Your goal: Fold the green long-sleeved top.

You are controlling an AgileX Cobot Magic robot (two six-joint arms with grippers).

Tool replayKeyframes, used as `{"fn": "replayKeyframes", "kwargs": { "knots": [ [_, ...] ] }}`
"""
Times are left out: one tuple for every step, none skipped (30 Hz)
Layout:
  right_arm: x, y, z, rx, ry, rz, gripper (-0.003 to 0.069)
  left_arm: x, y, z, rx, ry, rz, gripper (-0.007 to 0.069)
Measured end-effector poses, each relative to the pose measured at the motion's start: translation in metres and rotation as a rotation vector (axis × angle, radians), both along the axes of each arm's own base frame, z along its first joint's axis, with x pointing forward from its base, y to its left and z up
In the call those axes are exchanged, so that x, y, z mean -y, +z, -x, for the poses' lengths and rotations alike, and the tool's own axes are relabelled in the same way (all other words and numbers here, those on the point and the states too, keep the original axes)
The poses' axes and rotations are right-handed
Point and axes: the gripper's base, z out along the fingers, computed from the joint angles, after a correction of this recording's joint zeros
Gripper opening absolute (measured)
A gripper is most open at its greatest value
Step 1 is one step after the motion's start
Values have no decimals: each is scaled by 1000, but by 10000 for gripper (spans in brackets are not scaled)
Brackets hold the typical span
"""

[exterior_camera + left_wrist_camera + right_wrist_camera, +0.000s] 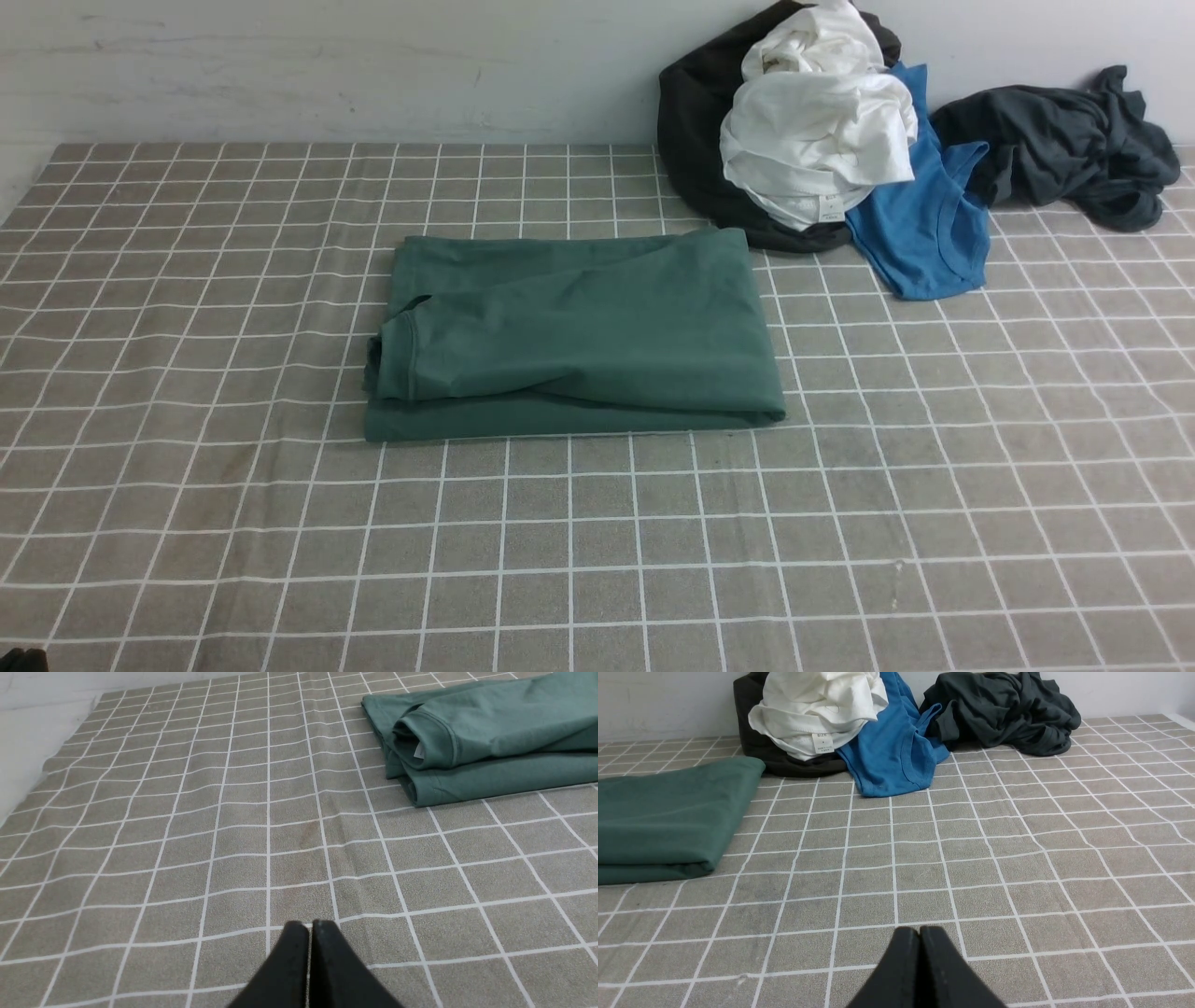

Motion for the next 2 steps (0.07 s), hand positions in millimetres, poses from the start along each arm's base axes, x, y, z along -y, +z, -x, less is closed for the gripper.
{"fn": "replayKeyframes", "kwargs": {
  "knots": [
    [0, 0, 0, 0, 0, 0, -14, 0, 0, 0, 0, 0, 0, -7],
    [0, 0, 0, 0, 0, 0, -14, 0, 0, 0, 0, 0, 0, -7]
  ]
}}
